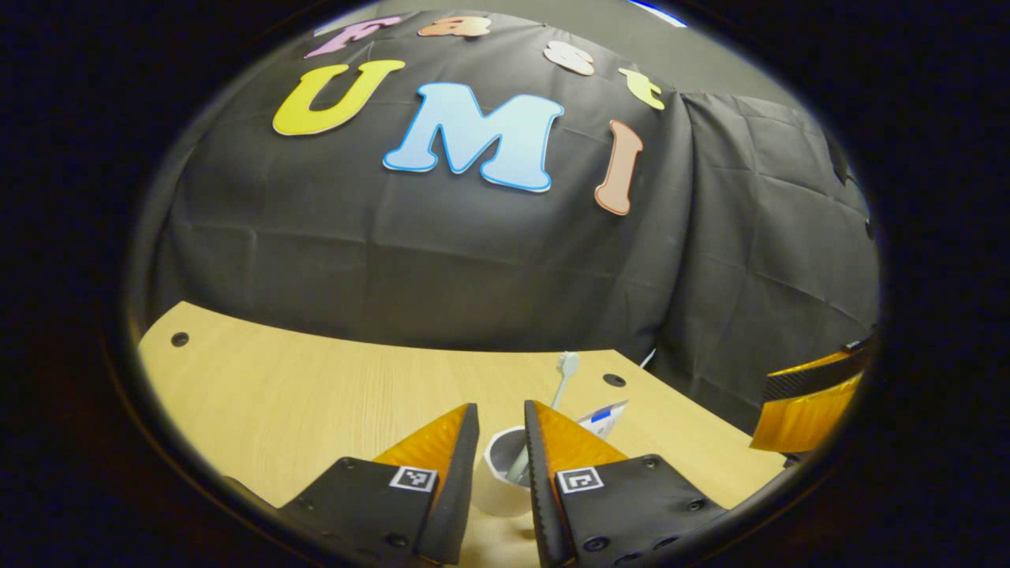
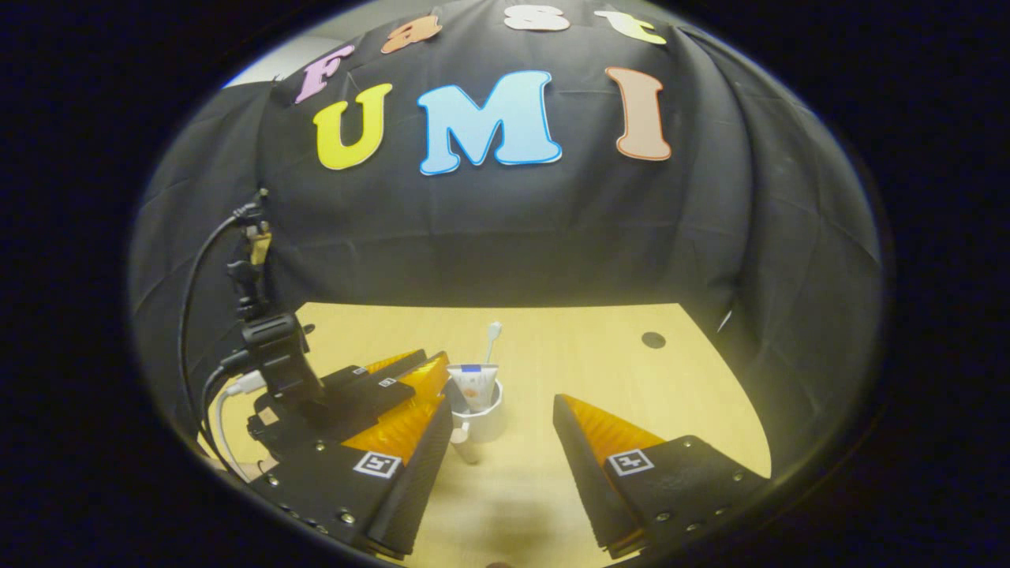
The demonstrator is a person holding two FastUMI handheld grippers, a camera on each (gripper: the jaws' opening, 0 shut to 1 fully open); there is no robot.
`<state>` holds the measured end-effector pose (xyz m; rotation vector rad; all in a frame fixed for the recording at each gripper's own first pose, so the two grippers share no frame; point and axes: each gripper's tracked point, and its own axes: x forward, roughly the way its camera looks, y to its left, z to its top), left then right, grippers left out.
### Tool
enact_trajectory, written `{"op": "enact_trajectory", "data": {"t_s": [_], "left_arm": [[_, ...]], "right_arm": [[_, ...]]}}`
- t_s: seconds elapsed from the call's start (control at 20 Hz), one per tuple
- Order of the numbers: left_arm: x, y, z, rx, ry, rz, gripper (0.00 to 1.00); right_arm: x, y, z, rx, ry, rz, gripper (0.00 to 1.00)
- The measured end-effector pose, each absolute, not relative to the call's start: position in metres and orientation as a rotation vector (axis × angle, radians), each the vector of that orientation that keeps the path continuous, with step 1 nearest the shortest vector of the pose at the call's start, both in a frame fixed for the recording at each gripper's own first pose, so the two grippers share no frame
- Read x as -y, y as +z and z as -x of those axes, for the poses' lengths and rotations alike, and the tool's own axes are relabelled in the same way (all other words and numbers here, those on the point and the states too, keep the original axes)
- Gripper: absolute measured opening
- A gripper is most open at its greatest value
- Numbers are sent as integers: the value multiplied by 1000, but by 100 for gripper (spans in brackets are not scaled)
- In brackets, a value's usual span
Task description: Put the toothbrush and toothpaste on the desktop into the cup, then pick up the cup and place it on the coaster on the desktop.
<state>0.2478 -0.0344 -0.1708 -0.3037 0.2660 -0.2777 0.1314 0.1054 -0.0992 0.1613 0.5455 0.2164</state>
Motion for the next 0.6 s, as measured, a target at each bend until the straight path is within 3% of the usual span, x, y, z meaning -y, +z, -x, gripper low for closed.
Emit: {"op": "enact_trajectory", "data": {"t_s": [0.05,0.15,0.2,0.25,0.35,0.45,0.5,0.55,0.6], "left_arm": [[29,-166,-243,-265,-266,299,43],[18,-156,-235,-254,-244,293,67],[10,-152,-230,-250,-226,285,60],[6,-148,-225,-248,-222,282,61],[-7,-140,-214,-241,-196,275,81],[-20,-130,-204,-226,-172,269,79],[-28,-125,-199,-219,-159,260,85],[-34,-121,-195,-212,-147,250,85],[-42,-117,-190,-205,-128,237,79]], "right_arm": [[-107,-101,-133,-550,221,-163,80],[-111,-104,-137,-562,224,-154,80],[-113,-105,-139,-573,227,-153,80],[-117,-108,-140,-591,233,-157,81],[-127,-115,-143,-637,245,-173,80],[-132,-125,-143,-687,252,-188,80],[-137,-130,-143,-715,254,-195,80],[-145,-133,-148,-735,258,-207,80],[-151,-136,-151,-754,259,-216,80]]}}
